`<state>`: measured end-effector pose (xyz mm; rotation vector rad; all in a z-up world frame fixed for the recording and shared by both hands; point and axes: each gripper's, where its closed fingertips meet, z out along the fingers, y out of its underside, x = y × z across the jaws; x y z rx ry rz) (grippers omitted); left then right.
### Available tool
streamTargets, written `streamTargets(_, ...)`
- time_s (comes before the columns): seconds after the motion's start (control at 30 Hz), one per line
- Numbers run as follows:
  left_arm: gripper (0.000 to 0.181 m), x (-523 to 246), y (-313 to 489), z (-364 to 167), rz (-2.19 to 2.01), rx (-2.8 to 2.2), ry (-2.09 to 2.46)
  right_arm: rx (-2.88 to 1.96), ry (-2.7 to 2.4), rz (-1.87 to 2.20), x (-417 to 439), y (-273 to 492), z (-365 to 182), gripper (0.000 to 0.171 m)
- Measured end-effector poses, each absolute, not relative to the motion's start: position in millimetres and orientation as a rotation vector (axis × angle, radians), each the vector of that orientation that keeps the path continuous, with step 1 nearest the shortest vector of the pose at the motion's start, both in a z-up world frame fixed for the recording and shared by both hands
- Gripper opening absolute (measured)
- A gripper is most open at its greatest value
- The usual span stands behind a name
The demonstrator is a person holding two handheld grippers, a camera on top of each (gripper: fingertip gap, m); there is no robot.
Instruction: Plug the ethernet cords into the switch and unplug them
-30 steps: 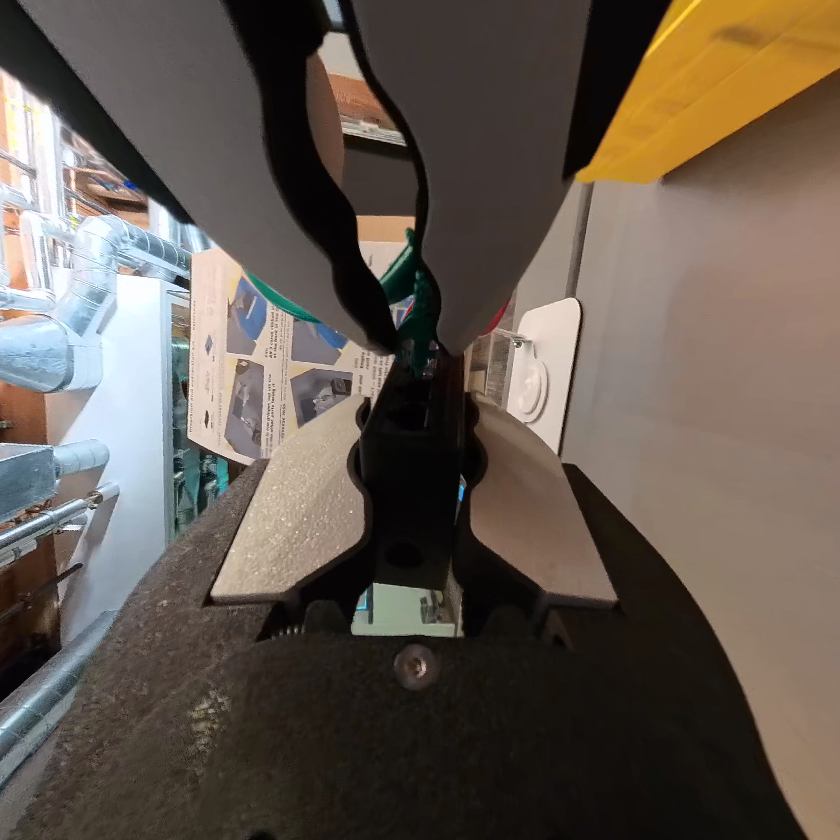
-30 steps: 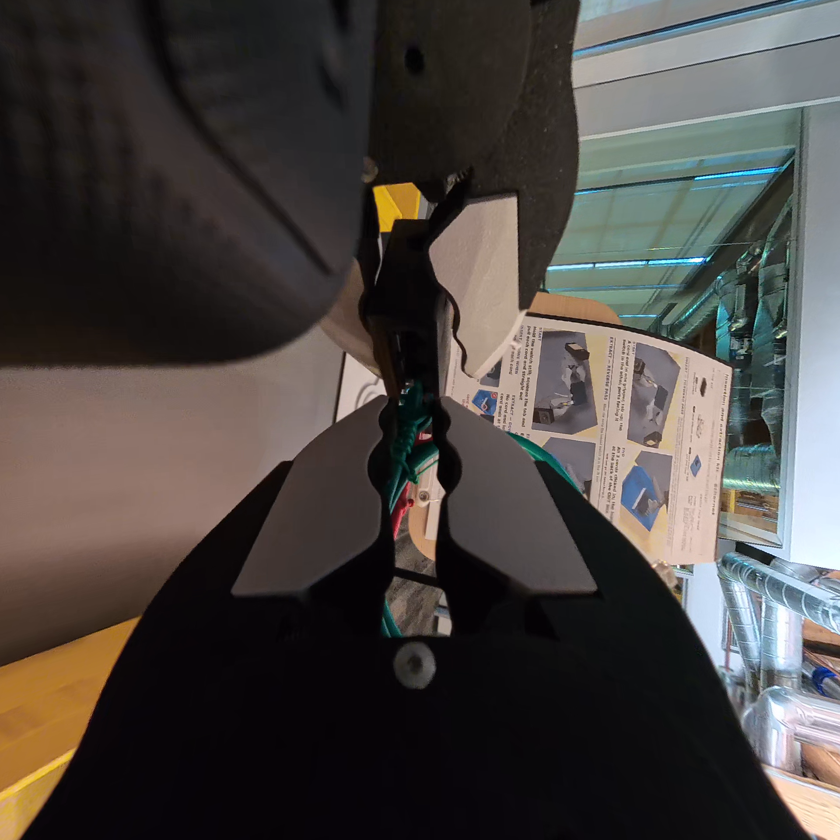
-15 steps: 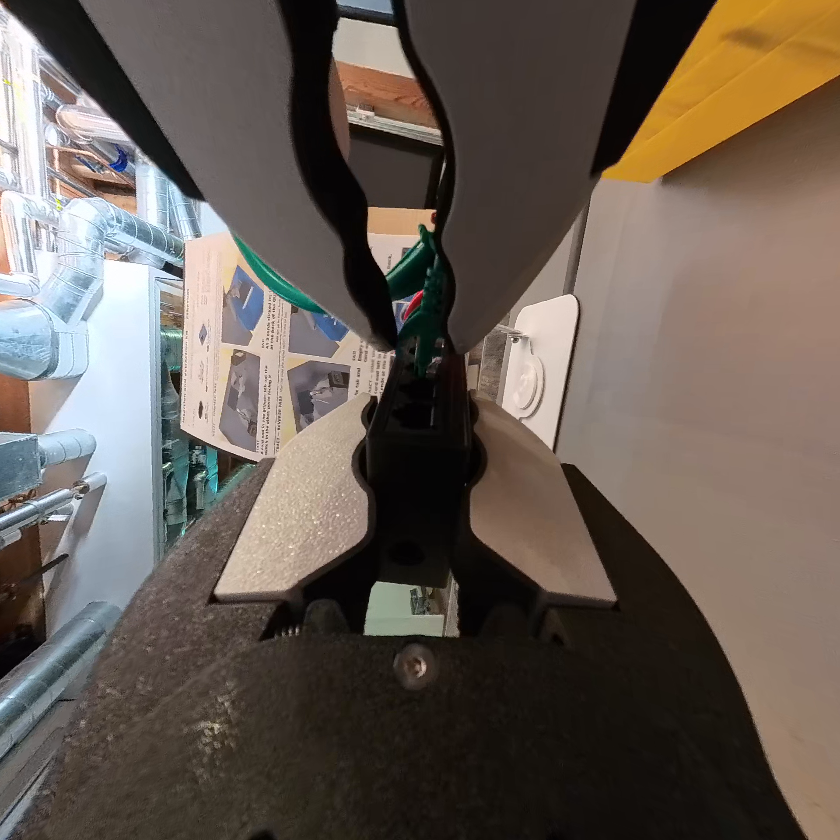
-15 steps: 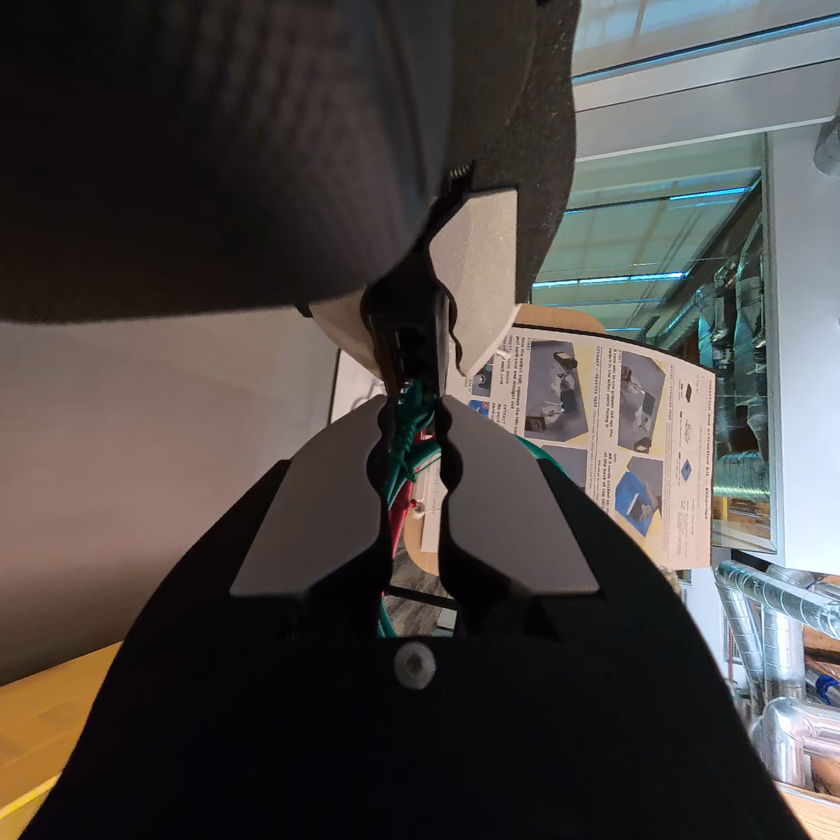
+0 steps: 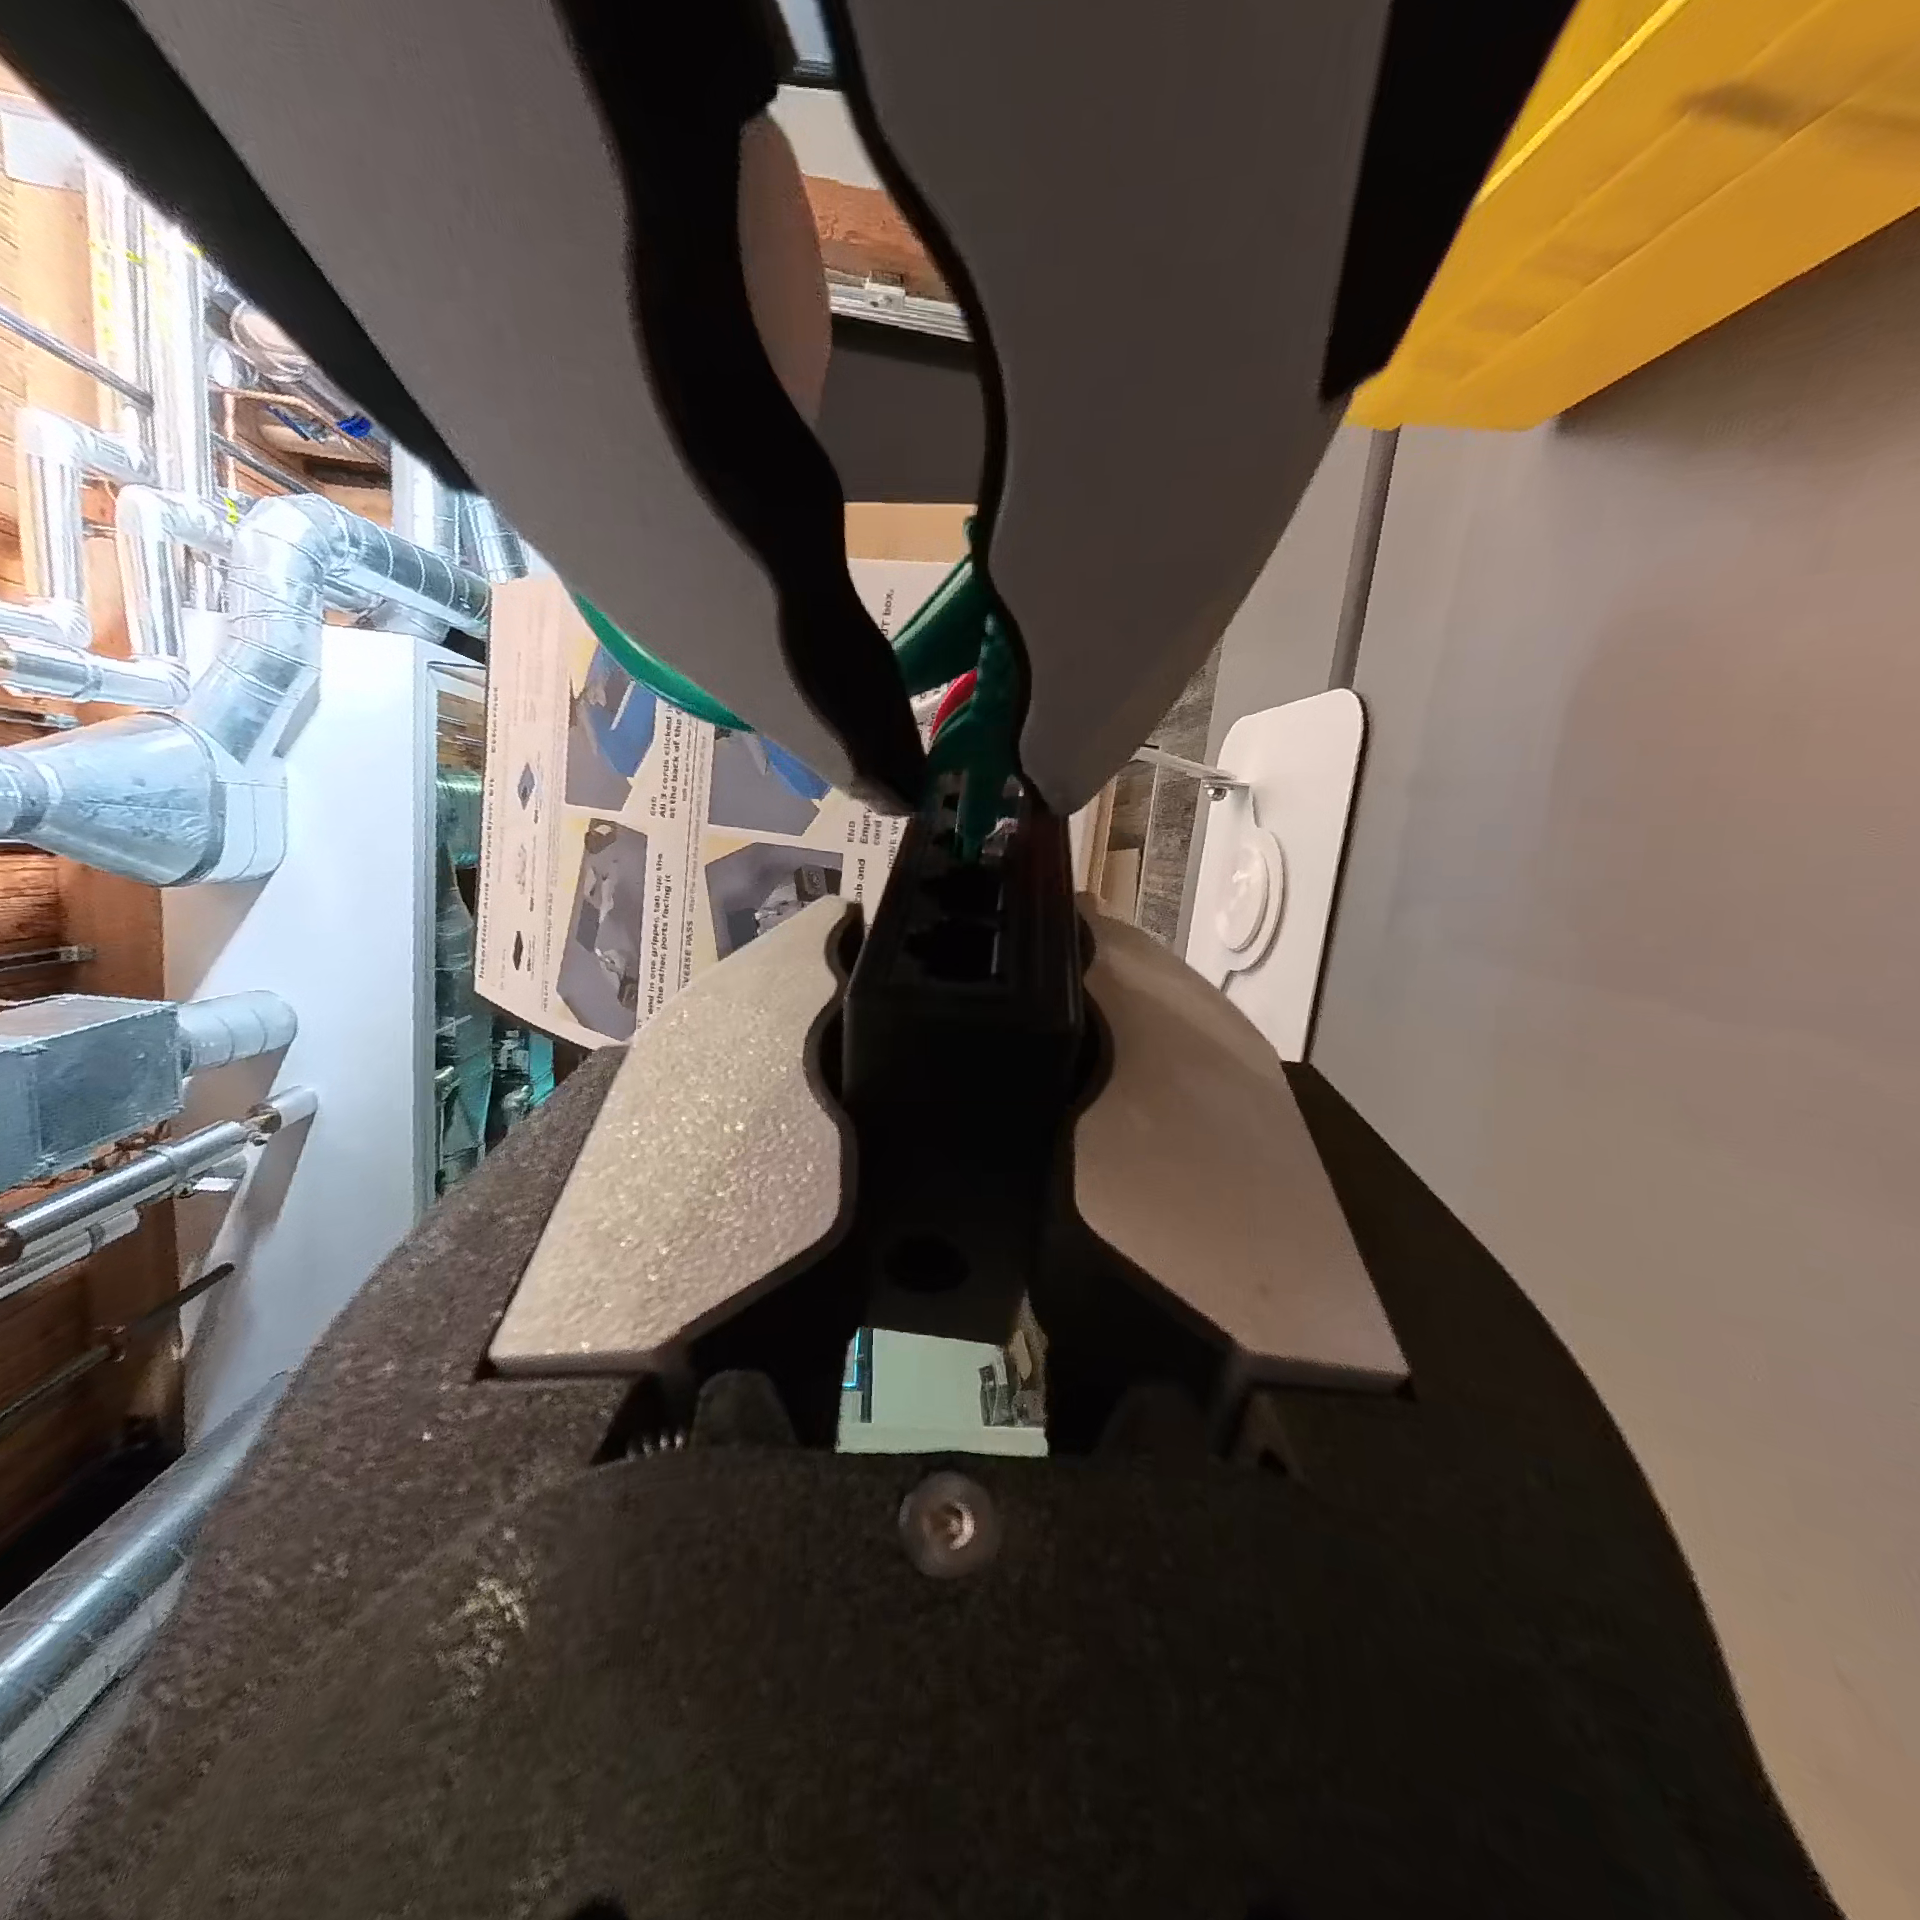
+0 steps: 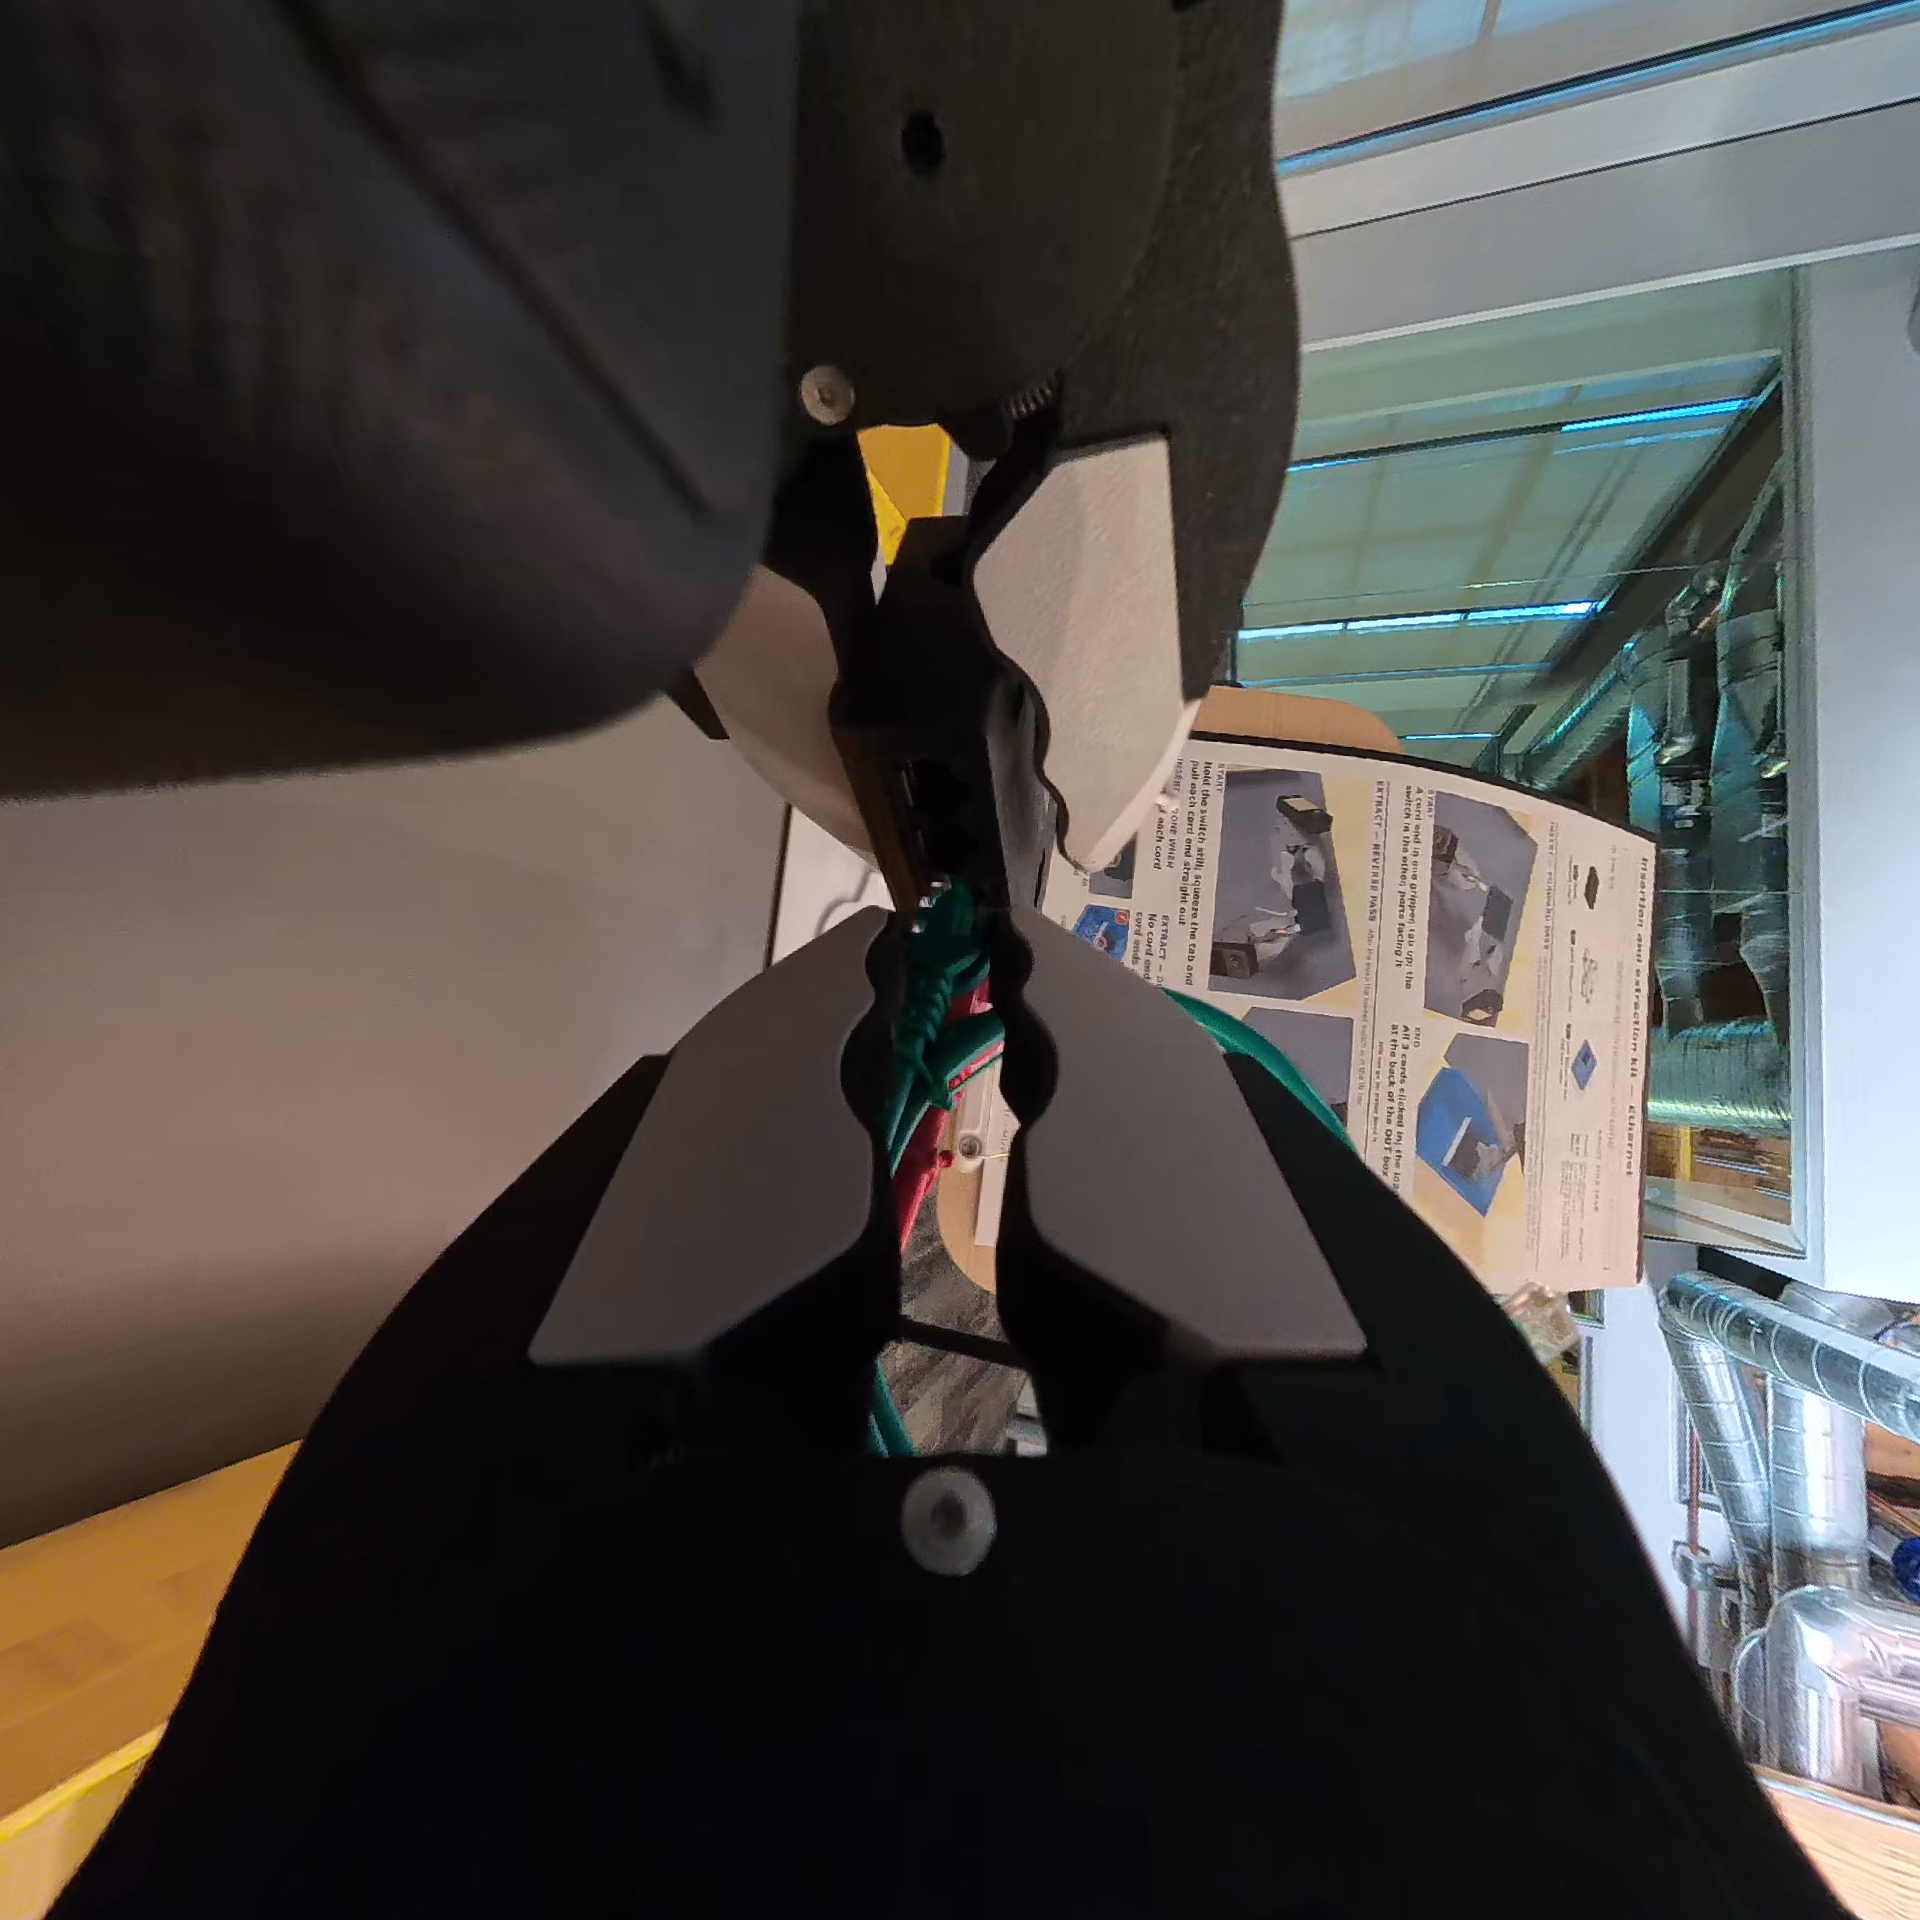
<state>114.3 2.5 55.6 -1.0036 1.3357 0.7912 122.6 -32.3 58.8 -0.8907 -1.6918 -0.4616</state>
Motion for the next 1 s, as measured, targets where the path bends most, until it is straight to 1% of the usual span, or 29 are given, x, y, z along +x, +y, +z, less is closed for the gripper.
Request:
streamTargets(0.87,0.035,123.3,7.5,26.4,0.684,-1.029,1.452,-0.996,-1.83,-0.456,131.1,-29.8,34.3,0.015)
streamTargets(0.9,0.035,121.0,9.9,27.3,0.704,-1.036,1.436,-1.002,-1.838,-0.462,132.7,-29.9,33.5,0.015)
streamTargets(0.97,0.034,87.9,31.7,47.6,0.848,-1.09,1.303,-1.013,-1.963,-0.405,135.5,-41.1,16.2,0.015)
streamTargets(1.0,0.034,71.4,35.7,57.8,0.776,-1.159,1.256,-0.973,-1.931,-0.434,129.0,-38.5,19.1,0.015)
